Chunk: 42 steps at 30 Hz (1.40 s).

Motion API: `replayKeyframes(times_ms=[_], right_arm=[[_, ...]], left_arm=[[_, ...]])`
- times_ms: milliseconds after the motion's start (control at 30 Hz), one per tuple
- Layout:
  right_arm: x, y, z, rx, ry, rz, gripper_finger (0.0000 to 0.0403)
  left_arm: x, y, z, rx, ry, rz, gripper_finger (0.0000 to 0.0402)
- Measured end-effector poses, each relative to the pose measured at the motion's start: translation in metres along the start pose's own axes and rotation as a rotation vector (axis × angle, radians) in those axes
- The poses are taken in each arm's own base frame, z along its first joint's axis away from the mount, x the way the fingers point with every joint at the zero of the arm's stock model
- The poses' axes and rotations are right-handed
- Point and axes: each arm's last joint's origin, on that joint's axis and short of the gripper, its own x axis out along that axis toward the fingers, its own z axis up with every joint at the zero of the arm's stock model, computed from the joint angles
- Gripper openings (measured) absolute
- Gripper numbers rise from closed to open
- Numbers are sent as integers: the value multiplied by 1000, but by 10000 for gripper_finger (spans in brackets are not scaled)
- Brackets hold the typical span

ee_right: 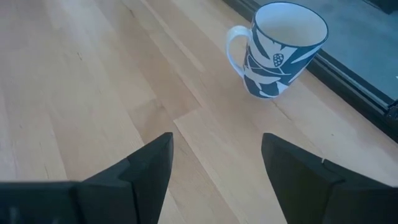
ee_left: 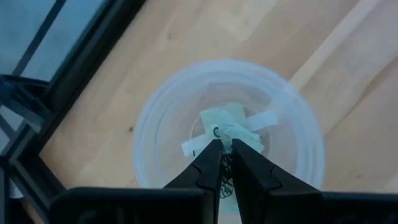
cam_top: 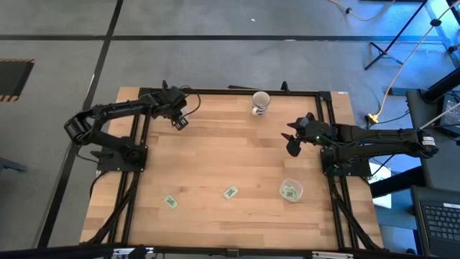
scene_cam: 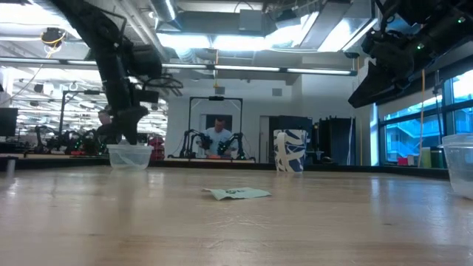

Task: Pick and place items into bin
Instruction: Put the white stevia packet into the top transparent bin

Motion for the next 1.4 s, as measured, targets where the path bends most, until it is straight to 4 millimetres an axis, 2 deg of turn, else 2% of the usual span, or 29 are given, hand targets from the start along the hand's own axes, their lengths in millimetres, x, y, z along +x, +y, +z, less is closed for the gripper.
replayKeyframes(times_ms=[233,533,667,800,900,1000,1133,1300,1400], right_arm=[[0,0,0,-1,1,0,247],[0,0,0,-1,1,0,247],[0,0,0,-1,1,0,247],[0,0,0,-1,1,-1,247],[0,0,0,-1,1,-1,247],[0,0,0,-1,1,-1,247],[0,0,0,-1,1,-1,247],[0,0,0,21,0,-1,247],[0,0,0,30,1,0,247]], left_arm=[[7,-1,-1,7,34,24,43],[-8,3,-2,-2,-8,43,108],[-30,4,2,1,-66,-2,129],[-60,-3,11,22,-223,-224,136],[-81,-19,13,137,-350,-469,139],[-98,-42,10,369,-457,-659,142],[-112,-75,0,666,-531,-759,150],[-124,-114,-9,745,-539,-868,160],[-129,-135,-21,845,-511,-897,161]])
